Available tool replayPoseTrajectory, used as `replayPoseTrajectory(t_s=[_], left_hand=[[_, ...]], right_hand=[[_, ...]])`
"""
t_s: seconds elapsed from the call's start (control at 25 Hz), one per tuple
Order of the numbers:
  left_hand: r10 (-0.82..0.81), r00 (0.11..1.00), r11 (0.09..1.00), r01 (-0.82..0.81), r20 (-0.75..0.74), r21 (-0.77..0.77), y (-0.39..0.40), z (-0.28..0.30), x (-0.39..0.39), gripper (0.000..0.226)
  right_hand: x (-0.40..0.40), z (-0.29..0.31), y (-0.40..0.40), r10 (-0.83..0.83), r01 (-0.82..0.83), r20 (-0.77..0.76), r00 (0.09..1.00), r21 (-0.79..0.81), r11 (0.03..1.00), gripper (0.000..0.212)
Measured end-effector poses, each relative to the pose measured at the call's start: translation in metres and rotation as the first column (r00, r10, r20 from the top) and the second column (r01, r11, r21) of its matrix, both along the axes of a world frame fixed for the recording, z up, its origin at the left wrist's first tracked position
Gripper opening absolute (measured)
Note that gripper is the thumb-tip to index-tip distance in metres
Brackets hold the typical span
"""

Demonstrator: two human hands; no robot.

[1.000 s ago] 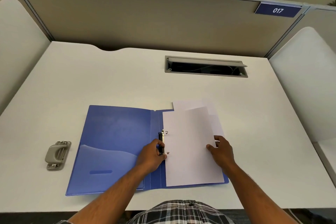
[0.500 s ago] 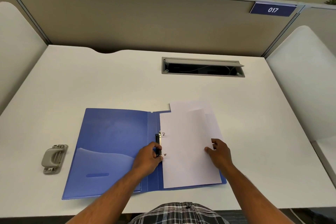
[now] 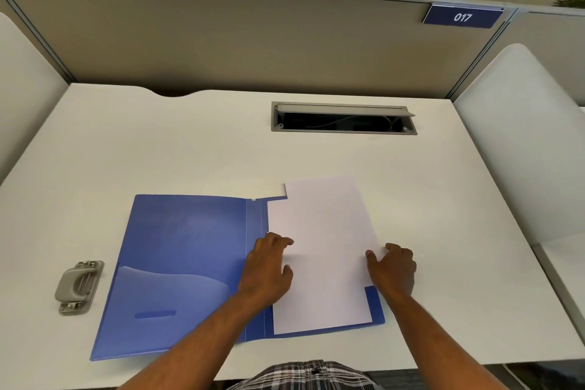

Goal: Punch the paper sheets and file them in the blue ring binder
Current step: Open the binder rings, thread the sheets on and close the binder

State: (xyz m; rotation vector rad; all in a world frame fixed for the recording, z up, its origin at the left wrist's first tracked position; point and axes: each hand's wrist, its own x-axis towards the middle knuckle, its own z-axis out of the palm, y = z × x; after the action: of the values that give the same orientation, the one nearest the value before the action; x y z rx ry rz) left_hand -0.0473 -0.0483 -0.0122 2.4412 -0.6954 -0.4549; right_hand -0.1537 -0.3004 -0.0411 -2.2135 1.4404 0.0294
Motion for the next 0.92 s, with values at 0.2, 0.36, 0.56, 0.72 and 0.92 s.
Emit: replayPoseTrajectory(t_s=[0.2,0.36,0.56,0.72,0.92], left_hand=[[-0.276,0.961,0.926,0.264,0.009,0.269,-0.033,-0.007,-0.004,0.059],[-0.282,0.959,0.9,0.274,-0.027,0.339,-0.036,-0.014,-0.006,0.061],[-0.274,0.961,0.909,0.27,-0.033,0.316,-0.037,-0.017,-0.007,0.064],[-0.271,0.962,0.913,0.269,-0.036,0.307,-0.035,-0.02,-0.009,0.066],[-0.269,0.962,0.917,0.269,-0.039,0.293,-0.034,-0.021,-0.009,0.067]], right_hand=[[0.001,-0.002,0.001,0.103,-0.118,-0.19,0.976,-0.071,0.99,0.073],[0.002,-0.008,-0.007,0.09,-0.088,-0.097,0.991,0.033,0.996,0.077],[0.006,-0.007,-0.019,0.096,-0.08,-0.098,0.991,0.164,0.983,0.064],[0.004,-0.005,-0.009,0.128,-0.125,-0.026,0.991,0.117,0.985,0.038],[-0.007,-0.003,0.006,0.115,-0.115,0.009,0.993,0.043,0.992,0.045]])
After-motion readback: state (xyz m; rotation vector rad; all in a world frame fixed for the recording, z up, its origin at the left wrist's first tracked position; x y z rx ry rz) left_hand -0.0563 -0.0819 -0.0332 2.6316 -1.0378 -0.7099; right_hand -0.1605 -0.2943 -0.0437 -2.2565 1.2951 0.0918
